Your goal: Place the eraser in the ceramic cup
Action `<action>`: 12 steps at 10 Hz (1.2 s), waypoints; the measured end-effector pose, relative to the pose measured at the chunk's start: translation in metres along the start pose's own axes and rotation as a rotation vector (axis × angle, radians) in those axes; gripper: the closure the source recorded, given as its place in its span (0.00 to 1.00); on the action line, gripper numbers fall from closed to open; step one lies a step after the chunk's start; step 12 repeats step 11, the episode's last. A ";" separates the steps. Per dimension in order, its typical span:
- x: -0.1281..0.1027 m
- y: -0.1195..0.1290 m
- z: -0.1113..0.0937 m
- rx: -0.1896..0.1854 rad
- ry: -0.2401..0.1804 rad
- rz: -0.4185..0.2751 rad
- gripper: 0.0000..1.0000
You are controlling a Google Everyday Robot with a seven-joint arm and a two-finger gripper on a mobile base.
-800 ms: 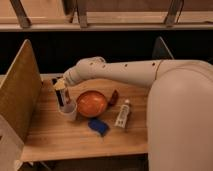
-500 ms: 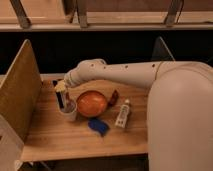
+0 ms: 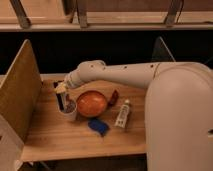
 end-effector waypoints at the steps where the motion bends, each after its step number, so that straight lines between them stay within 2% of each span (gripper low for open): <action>1: 0.000 0.001 0.001 0.000 0.002 -0.003 0.58; 2: 0.001 0.000 0.001 0.001 0.003 -0.002 0.48; 3: 0.001 0.000 0.001 0.001 0.003 -0.001 0.42; 12: 0.001 0.000 0.001 0.001 0.003 -0.001 0.41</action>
